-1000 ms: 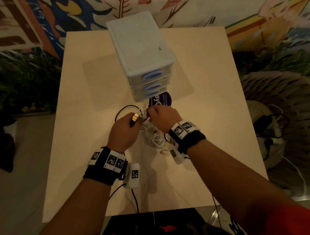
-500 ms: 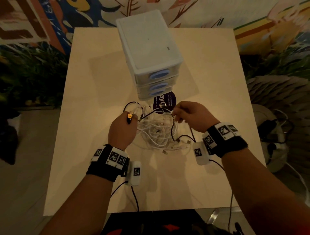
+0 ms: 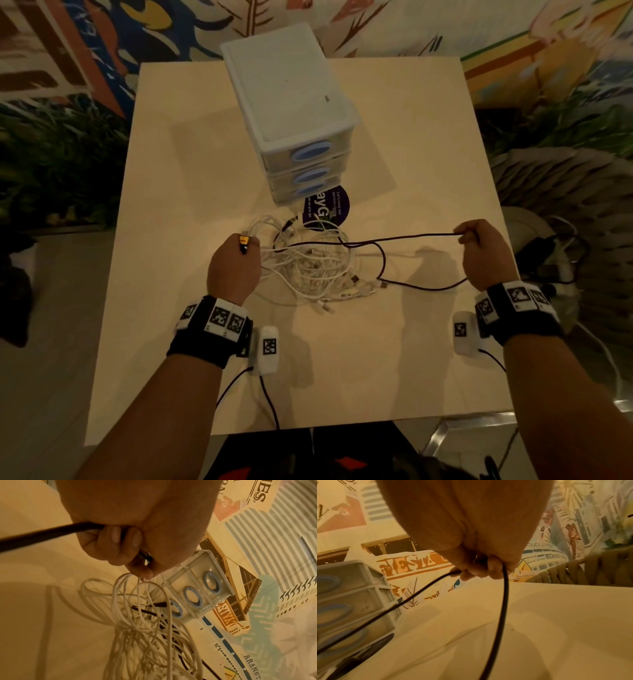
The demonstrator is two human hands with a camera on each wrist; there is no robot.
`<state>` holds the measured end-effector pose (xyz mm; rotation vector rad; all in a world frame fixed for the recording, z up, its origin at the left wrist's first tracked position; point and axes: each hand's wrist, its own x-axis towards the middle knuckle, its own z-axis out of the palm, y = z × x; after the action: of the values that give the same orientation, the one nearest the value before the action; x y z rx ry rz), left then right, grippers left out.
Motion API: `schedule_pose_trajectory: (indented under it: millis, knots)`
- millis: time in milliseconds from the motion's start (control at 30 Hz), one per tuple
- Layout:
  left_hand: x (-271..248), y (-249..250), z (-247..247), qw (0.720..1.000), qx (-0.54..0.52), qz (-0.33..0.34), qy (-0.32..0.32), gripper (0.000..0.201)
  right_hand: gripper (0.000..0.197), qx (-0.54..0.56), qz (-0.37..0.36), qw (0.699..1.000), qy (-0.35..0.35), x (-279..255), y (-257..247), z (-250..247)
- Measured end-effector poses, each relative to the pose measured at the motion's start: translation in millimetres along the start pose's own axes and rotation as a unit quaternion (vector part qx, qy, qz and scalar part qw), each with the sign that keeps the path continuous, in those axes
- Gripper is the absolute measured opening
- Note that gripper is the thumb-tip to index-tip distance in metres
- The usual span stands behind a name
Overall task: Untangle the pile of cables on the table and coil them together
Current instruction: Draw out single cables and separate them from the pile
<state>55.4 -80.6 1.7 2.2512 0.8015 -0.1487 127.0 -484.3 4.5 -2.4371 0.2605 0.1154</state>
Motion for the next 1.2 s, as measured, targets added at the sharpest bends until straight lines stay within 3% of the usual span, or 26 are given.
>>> schedule_pose_trajectory:
  millis: [100, 267, 333, 400, 467, 500, 567, 667, 733, 833, 967, 1200]
  knots:
    - [-2.7, -0.8, 0.8, 1.000, 0.003, 0.004, 0.003, 0.033, 0.024, -0.014, 0.032, 0.999, 0.012, 0.1, 8.2, -2.1]
    - [-9.5, 3.1, -0.2, 1.000, -0.006, 0.029, 0.004, 0.030, 0.025, -0.087, 0.077, 0.989, -0.093, -4.0, 4.2, 13.3]
    - [-10.3, 3.4, -1.1, 0.999, -0.008, 0.039, -0.007, 0.030, 0.031, -0.131, 0.081, 0.986, -0.069, -7.4, -10.3, 13.2]
    - [-12.1, 3.6, -2.6, 0.998, -0.013, 0.057, -0.026, 0.030, 0.041, -0.143, -0.008, 0.989, 0.037, -14.6, -41.2, 10.0]
    - [-14.7, 3.7, -3.5, 0.996, -0.021, 0.074, -0.041, 0.029, 0.042, -0.084, -0.169, 0.976, 0.109, -24.7, -90.6, 16.3]
    - [-15.8, 3.6, -3.5, 0.996, -0.027, 0.079, -0.045, 0.029, 0.037, -0.056, -0.235, 0.967, 0.082, -28.4, -117.3, 25.4]
    - [-17.6, 3.4, -3.2, 0.994, -0.035, 0.086, -0.050, 0.029, 0.029, -0.064, -0.303, 0.950, -0.042, -33.6, -161.3, 55.8]
    - [-19.1, 2.9, -3.9, 0.993, -0.043, 0.096, -0.060, 0.029, 0.030, -0.233, -0.291, 0.904, -0.209, -38.5, -193.1, 106.0]
    - [-19.3, 2.3, -5.6, 0.992, -0.046, 0.094, -0.066, 0.028, 0.028, -0.295, -0.262, 0.879, -0.267, -37.6, -194.2, 124.0]
    - [-19.3, -0.5, -7.0, 0.991, -0.051, 0.099, -0.071, 0.028, 0.024, -0.297, -0.237, 0.878, -0.291, -30.4, -189.0, 128.4]
    - [-20.3, -6.4, -4.3, 0.991, -0.067, 0.095, -0.066, 0.027, 0.024, -0.299, -0.262, 0.868, -0.297, -27.3, -186.0, 123.0]
    - [-13.4, -13.2, -1.7, 0.993, -0.076, 0.075, -0.049, 0.028, 0.021, -0.213, -0.202, 0.908, -0.299, -24.8, -185.1, 101.1]
